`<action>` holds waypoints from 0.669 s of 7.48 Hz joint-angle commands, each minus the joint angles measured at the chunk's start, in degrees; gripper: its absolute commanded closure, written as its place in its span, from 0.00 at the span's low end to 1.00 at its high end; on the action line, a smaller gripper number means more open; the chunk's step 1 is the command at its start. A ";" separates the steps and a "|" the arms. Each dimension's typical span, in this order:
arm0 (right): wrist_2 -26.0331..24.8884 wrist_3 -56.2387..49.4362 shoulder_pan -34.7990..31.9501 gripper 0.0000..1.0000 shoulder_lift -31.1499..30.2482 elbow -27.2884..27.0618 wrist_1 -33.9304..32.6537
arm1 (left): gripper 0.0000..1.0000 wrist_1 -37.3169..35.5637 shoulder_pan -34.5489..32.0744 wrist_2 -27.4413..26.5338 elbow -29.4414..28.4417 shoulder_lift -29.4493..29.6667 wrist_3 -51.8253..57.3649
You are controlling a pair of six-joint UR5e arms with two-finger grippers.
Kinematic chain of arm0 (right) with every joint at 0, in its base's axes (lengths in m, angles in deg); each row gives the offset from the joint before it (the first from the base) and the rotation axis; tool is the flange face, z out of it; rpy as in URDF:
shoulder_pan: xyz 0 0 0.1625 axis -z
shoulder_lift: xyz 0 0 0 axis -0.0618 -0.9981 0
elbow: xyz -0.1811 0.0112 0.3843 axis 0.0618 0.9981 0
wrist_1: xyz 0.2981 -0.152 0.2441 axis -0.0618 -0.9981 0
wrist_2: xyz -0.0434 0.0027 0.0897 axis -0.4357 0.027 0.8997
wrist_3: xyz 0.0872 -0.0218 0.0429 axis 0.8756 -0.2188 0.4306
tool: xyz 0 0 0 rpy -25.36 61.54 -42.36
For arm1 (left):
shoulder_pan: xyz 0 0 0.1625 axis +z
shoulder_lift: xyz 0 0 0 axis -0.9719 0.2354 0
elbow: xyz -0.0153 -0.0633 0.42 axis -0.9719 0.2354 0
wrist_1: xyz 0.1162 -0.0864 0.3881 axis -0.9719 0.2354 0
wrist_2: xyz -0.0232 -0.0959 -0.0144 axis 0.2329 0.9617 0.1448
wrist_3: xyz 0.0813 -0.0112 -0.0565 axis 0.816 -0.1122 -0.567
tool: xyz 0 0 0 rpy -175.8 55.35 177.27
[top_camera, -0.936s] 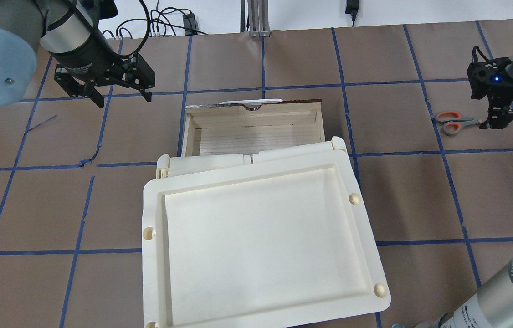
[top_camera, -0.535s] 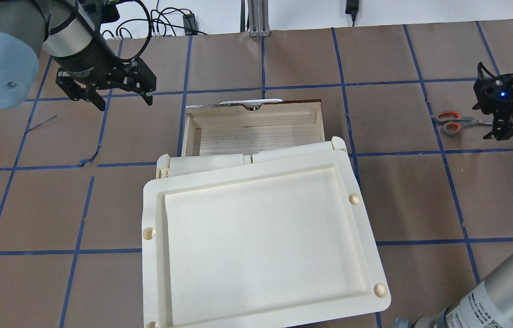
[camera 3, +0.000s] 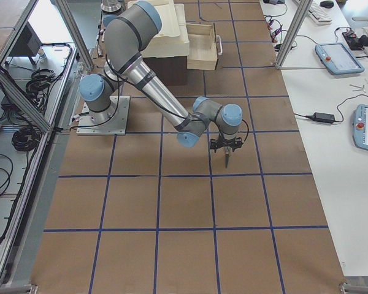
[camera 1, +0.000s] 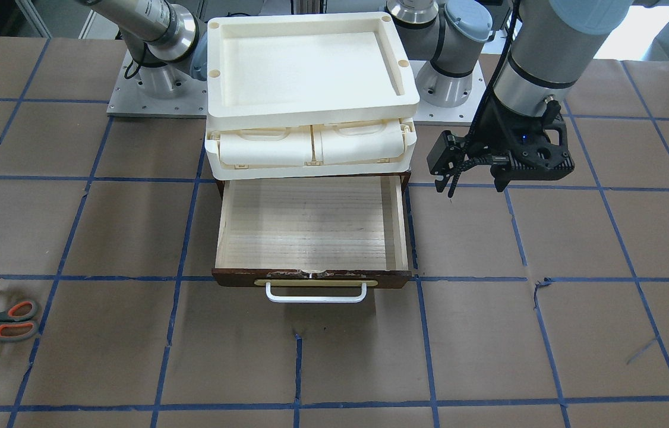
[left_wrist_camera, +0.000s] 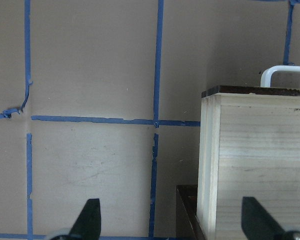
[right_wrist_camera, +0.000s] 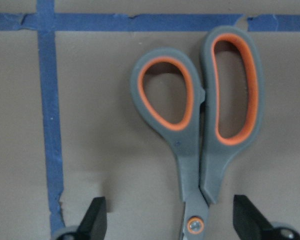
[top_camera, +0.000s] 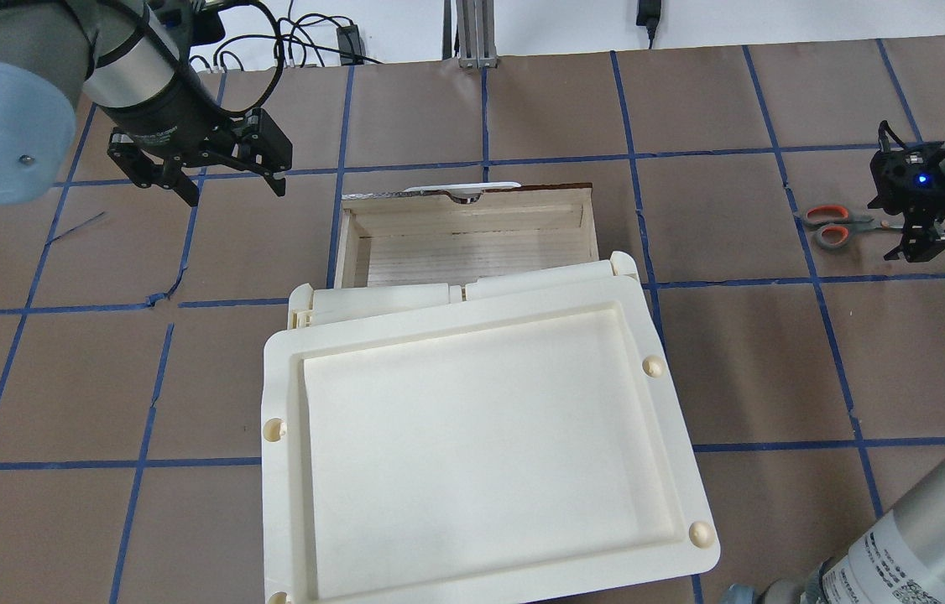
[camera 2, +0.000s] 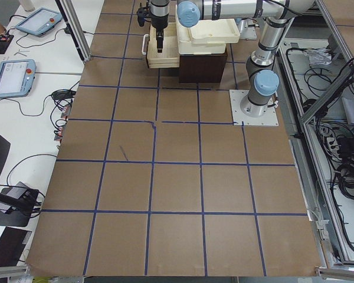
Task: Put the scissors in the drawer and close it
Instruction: 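Lower the right gripper over the scissors handles and close on them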
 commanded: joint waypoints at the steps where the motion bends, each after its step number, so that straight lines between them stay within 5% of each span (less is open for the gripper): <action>1: 1.29 0.30 -0.09 0.12 -0.06 0.13 -0.09 | 0.00 0.00 -0.11 0.24 0.09 0.00 -0.04; 5: 1.39 1.35 -0.35 0.18 -0.06 0.04 0.26 | 0.00 0.00 -0.29 0.07 0.53 0.00 0.05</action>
